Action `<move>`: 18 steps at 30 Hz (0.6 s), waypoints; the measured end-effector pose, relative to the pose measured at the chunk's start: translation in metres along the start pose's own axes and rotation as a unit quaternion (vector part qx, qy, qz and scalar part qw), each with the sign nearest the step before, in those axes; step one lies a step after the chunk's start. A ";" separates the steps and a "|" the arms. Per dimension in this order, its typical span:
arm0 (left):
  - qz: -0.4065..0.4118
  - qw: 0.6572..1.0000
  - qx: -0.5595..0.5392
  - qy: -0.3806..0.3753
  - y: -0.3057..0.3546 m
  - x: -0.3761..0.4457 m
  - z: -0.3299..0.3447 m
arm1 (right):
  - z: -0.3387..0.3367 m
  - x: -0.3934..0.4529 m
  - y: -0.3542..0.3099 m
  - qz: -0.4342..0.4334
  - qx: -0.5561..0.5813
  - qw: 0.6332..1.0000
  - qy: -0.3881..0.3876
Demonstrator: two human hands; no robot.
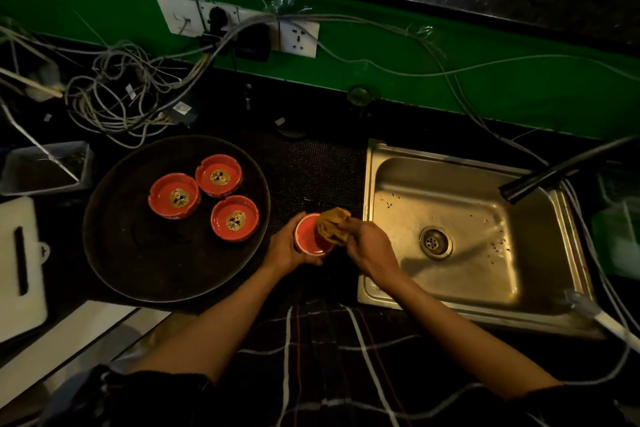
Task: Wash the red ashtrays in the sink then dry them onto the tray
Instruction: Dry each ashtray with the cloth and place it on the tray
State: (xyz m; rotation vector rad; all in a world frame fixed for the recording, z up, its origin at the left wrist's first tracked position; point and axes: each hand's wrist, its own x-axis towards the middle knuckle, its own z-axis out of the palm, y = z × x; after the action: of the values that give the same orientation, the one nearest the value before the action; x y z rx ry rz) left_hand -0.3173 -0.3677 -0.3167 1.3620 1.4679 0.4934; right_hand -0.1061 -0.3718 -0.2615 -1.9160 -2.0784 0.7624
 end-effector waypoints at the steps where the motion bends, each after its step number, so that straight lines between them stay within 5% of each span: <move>1: 0.001 1.000 0.000 0.001 0.000 0.000 0.000 | -0.007 0.006 -0.004 0.056 0.047 0.997 0.005; 6: 0.003 1.000 0.006 0.007 -0.002 0.001 0.001 | -0.017 0.028 -0.033 0.106 0.085 0.989 0.052; 9: -0.004 1.000 0.005 0.002 -0.001 0.002 0.002 | 0.007 0.022 -0.050 0.031 0.053 0.998 -0.018; 13: -0.004 1.000 0.015 0.025 0.001 0.002 0.002 | 0.046 0.013 -0.053 -0.081 -0.169 0.978 -0.091; 18: 0.002 1.000 0.013 0.010 0.003 0.000 0.000 | 0.040 0.016 -0.026 -0.137 -0.194 0.964 -0.116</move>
State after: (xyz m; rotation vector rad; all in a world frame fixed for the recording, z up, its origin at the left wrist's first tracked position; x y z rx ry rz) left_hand -0.3156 -0.3675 -0.3142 1.3853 1.4932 0.4941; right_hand -0.1500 -0.3660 -0.2855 -1.7169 -2.7380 0.5705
